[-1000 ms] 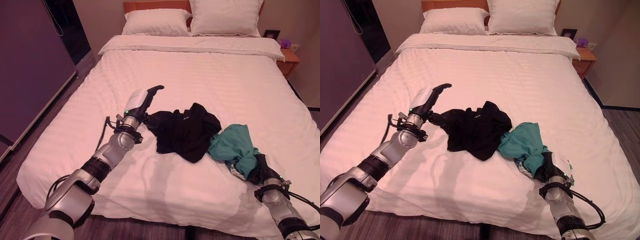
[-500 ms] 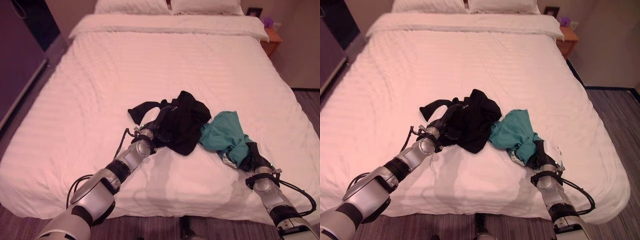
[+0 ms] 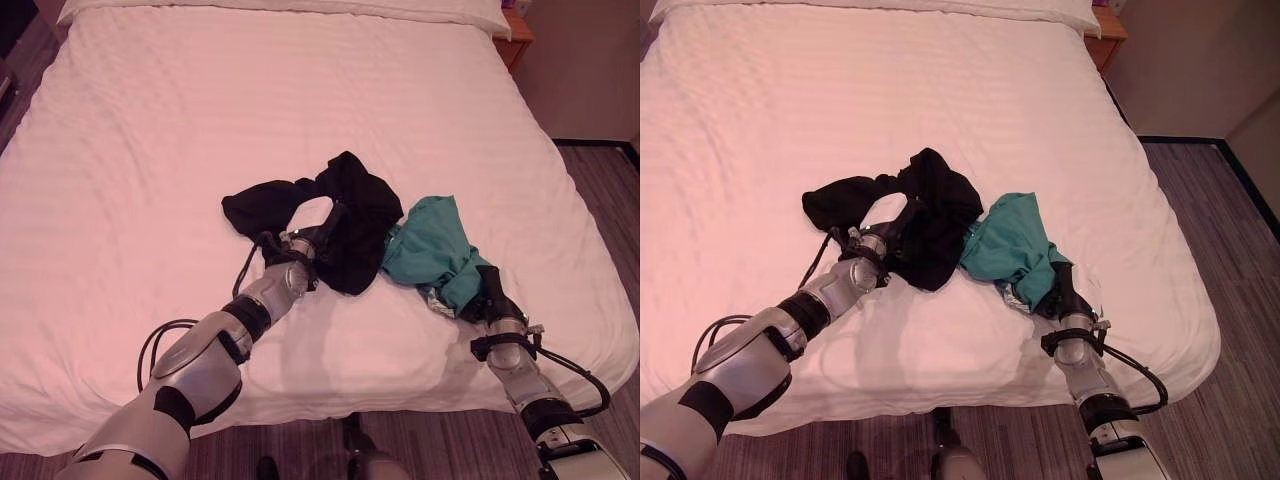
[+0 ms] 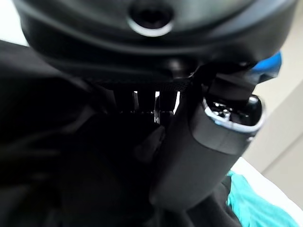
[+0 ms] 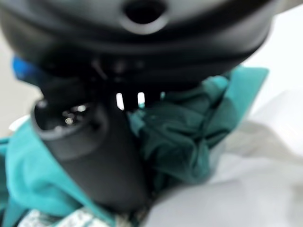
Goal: Pick up bed clothes into laundry basket.
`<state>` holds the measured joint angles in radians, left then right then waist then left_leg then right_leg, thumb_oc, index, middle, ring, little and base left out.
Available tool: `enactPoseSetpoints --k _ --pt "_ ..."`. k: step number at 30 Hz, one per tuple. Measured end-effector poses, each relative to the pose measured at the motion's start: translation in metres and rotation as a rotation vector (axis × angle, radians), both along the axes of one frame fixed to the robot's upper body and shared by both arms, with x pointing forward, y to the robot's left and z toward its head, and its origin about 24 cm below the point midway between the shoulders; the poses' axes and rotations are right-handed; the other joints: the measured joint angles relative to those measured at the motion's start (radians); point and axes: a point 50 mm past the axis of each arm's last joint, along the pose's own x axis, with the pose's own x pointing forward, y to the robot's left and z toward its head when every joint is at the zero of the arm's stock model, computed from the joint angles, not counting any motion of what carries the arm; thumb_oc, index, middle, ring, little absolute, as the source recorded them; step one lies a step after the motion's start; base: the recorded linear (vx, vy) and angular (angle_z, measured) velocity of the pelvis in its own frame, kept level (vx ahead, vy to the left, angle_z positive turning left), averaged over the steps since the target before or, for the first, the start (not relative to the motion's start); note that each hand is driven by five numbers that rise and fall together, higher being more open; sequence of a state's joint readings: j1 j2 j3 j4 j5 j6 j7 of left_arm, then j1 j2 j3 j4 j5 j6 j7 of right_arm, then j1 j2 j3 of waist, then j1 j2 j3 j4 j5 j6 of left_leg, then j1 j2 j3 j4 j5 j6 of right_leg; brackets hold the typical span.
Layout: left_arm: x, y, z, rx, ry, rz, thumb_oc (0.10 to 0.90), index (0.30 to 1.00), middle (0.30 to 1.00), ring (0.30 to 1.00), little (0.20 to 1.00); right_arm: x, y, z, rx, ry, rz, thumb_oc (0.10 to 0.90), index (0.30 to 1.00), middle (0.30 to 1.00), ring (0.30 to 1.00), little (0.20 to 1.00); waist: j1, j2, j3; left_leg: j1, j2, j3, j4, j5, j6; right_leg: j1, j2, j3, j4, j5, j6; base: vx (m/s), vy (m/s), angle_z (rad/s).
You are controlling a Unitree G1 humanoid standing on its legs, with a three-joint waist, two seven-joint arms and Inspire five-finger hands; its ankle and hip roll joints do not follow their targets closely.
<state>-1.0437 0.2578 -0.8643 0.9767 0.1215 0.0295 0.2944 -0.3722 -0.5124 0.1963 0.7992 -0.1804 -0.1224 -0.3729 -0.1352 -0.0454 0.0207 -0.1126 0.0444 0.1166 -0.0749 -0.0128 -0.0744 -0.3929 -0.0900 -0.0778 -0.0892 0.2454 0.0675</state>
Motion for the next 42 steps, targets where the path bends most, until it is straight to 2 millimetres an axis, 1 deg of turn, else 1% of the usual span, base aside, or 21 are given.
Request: enactPoseSetpoints --k 4,9,11,15,16,21,22,23,25,26,27,28,30,33,34,37,38,39,40,41,42 --pt "0.003 0.001 0.011 0.005 -0.027 -0.005 0.4 0.3 0.3 0.3 0.3 -0.003 -0.007 -0.004 -0.057 0.056 0.012 0.4 0.3 0.3 0.3 0.3 0.024 0.027 0.011 0.059 0.006 -0.015 0.013 0.0 -0.001 0.069 -0.003 -0.008 0.0 -0.019 0.01 0.03 -0.047 0.0" --pt "0.009 0.035 0.052 0.041 -0.165 0.014 0.4 0.3 0.3 0.3 0.3 0.011 -0.009 0.0 -0.146 0.163 0.038 0.4 0.3 0.3 0.3 0.3 0.071 0.046 0.017 0.096 0.025 -0.028 0.034 0.002 -0.006 0.13 0.004 -0.04 -0.001 -0.028 0.0 0.01 -0.038 0.13" --pt "0.005 0.049 0.089 -0.024 -0.288 0.01 0.4 0.3 0.3 0.3 0.3 0.01 -0.021 0.003 -0.209 0.229 0.018 0.4 0.3 0.3 0.3 0.3 0.1 0.064 0.019 0.099 0.035 -0.052 0.033 0.002 -0.02 0.148 0.013 -0.068 -0.001 -0.029 -0.002 -0.02 -0.025 0.41" --pt "-0.021 0.09 0.135 -0.107 -0.484 0.017 0.4 0.3 0.3 0.3 0.3 0.001 -0.055 0.019 -0.323 0.305 -0.02 0.4 0.3 0.3 0.3 0.3 0.181 0.1 0.026 0.105 0.045 -0.093 0.033 -0.006 -0.032 0.183 0.011 -0.119 0.0 -0.033 -0.01 -0.04 0.025 0.3" --pt "-0.032 0.11 0.144 -0.109 -0.534 0.04 0.4 0.3 0.3 0.3 0.3 0.002 -0.067 0.031 -0.36 0.328 -0.022 0.4 0.3 0.3 0.3 0.3 0.213 0.109 0.025 0.104 0.048 -0.105 0.028 -0.02 -0.028 0.188 0.003 -0.14 0.001 -0.035 -0.008 -0.06 0.067 0.14" --pt "-0.056 0.157 0.151 -0.127 -0.587 0.11 0.4 0.3 0.3 0.3 0.3 -0.004 -0.106 0.072 -0.538 0.381 -0.044 0.4 0.3 0.3 0.3 0.3 0.264 0.122 0.027 0.147 0.045 -0.105 0.031 -0.003 -0.038 0.226 -0.01 -0.161 0.018 -0.034 0.001 -0.14 0.149 0.2" --pt "-0.059 0.168 0.148 -0.119 -0.567 0.132 0.4 0.3 0.3 0.3 0.3 -0.004 -0.111 0.082 -0.563 0.37 -0.046 0.4 0.3 0.3 0.3 0.3 0.275 0.106 0.038 0.172 0.048 -0.107 0.036 -0.004 -0.039 0.244 -0.013 -0.148 0.018 -0.035 0.001 -0.3 0.247 -0.06" --pt "-0.063 0.173 0.146 -0.136 -0.563 0.145 0.4 0.3 0.3 0.3 0.3 -0.004 -0.116 0.095 -0.597 0.35 -0.048 0.4 0.3 0.3 0.3 0.3 0.276 0.101 0.04 0.178 0.042 -0.107 0.047 -0.011 -0.032 0.254 -0.017 -0.145 0.023 -0.037 -0.002 -0.31 0.196 -0.01" --pt "-0.069 0.181 0.14 -0.136 -0.544 0.152 0.4 0.3 0.3 0.3 0.3 -0.01 -0.123 0.139 -0.709 0.32 0.009 0.4 0.3 0.3 0.3 0.3 0.254 0.129 0.051 0.17 0.024 -0.111 0.06 -0.02 -0.019 0.25 -0.035 -0.14 0.05 -0.047 0.021 -0.22 0.164 0.24" --pt "-0.079 0.186 0.141 -0.145 -0.557 0.149 0.4 0.3 0.3 0.3 0.3 -0.02 -0.12 0.162 -0.709 0.151 -0.023 0.4 0.3 0.3 0.3 0.3 0.224 0.12 0.062 0.168 0.021 -0.105 0.062 -0.015 -0.01 0.241 -0.051 -0.141 0.063 -0.057 0.035 -0.39 0.345 0.12" --pt "-0.092 0.194 0.141 -0.13 -0.574 0.154 0.4 0.3 0.3 0.3 0.3 -0.036 -0.115 0.167 -0.604 -0.056 -0.065 0.4 0.3 0.3 0.3 0.3 0.199 0.086 0.072 0.193 0.017 -0.079 0.052 -0.014 -0.018 0.241 -0.058 -0.129 0.072 -0.049 0.047 -0.62 0.527 -0.13" --pt "-0.096 0.197 0.143 -0.11 -0.585 0.151 0.4 0.3 0.3 0.3 0.3 -0.071 -0.119 0.162 -0.655 -0.06 -0.087 0.4 0.3 0.3 0.3 0.3 0.182 0.056 0.074 0.152 -0.014 -0.069 0.107 -0.036 0.003 0.21 -0.082 -0.113 0.096 -0.055 0.036 -0.6 0.482 -0.41" --pt "-0.096 0.207 0.136 -0.121 -0.568 0.205 0.4 0.3 0.3 0.3 0.3 -0.086 -0.128 0.161 -0.684 0.007 -0.104 0.4 0.3 0.3 0.3 0.3 0.129 0.041 0.079 0.11 -0.073 -0.067 0.147 -0.055 0.036 0.184 -0.137 -0.109 0.121 -0.041 0.051 -0.44 0.292 -0.16" --pt "-0.086 0.189 0.126 -0.044 -0.474 0.143 0.4 0.3 0.3 0.3 0.3 -0.067 -0.138 0.157 -0.664 0.095 -0.167 0.4 0.3 0.3 0.3 0.3 0.068 0.027 0.091 0.114 -0.122 -0.031 0.17 -0.081 0.086 0.183 -0.185 -0.077 0.114 0.002 0.096 -0.45 0.225 -0.34" --pt "-0.088 0.185 0.128 -0.033 -0.479 0.116 0.4 0.3 0.3 0.3 0.3 -0.06 -0.126 0.163 -0.675 0.067 -0.119 0.4 0.3 0.3 0.3 0.3 0.055 0.013 0.105 0.121 -0.152 0.015 0.19 -0.062 0.108 0.189 -0.2 -0.058 0.053 0.082 0.075 -0.44 0.208 -0.88" --pt "-0.085 0.183 0.132 -0.025 -0.483 0.113 0.4 0.3 0.3 0.3 0.3 -0.031 -0.094 0.171 -0.689 -0.008 0.008 0.4 0.3 0.3 0.3 0.3 0.05 -0.006 0.131 0.111 -0.177 0.092 0.222 -0.061 0.154 0.186 -0.208 -0.06 0.012 0.113 0.111 -0.48 0.181 -0.83" --pt "-0.082 0.18 0.131 -0.04 -0.482 0.102 0.4 0.3 0.3 0.3 0.3 -0.024 -0.088 0.177 -0.697 -0.029 0.029 0.4 0.3 0.3 0.3 0.3 0.054 0.026 0.142 0.111 -0.151 0.102 0.219 -0.062 0.157 0.158 -0.2 -0.07 0.096 0.01 0.086 -0.32 0.128 -0.64" --pt "-0.08 0.177 0.13 -0.055 -0.478 0.096 0.4 0.3 0.3 0.3 0.3 -0.014 -0.081 0.182 -0.711 -0.037 0.049 0.4 0.3 0.3 0.3 0.3 0.071 0.075 0.166 0.133 -0.109 0.125 0.208 -0.058 0.153 0.058 -0.195 -0.109 0.385 -0.119 0.059 -0.43 0.138 -0.59" --pt "-0.081 0.174 0.131 -0.051 -0.483 0.082 0.4 0.3 0.3 0.3 0.3 -0.011 -0.073 0.184 -0.76 -0.022 0.108 0.4 0.3 0.3 0.3 0.3 0.101 0.108 0.182 0.172 -0.073 0.136 0.167 -0.029 0.142 0.061 -0.195 -0.119 0.617 -0.207 0.097 -0.48 0.14 -0.54" --pt "-0.082 0.177 0.134 -0.043 -0.491 0.089 0.4 0.3 0.3 0.3 0.3 -0.005 -0.068 0.185 -0.773 -0.018 0.132 0.4 0.3 0.3 0.3 0.3 0.129 0.107 0.181 0.178 -0.055 0.147 0.166 -0.022 0.144 0.065 -0.2 -0.11 0.754 -0.268 0.109 -0.47 -0.039 -0.72" --pt "-0.083 0.18 0.137 -0.05 -0.501 0.106 0.4 0.3 0.3 0.3 0.3 0.004 -0.063 0.188 -0.802 -0.006 0.158 0.4 0.3 0.3 0.3 0.3 0.209 0.113 0.177 0.223 -0.017 0.185 0.135 -0.001 0.114 0.124 -0.195 -0.117 0.943 -0.304 0.142 -0.2 -0.117 -0.79"
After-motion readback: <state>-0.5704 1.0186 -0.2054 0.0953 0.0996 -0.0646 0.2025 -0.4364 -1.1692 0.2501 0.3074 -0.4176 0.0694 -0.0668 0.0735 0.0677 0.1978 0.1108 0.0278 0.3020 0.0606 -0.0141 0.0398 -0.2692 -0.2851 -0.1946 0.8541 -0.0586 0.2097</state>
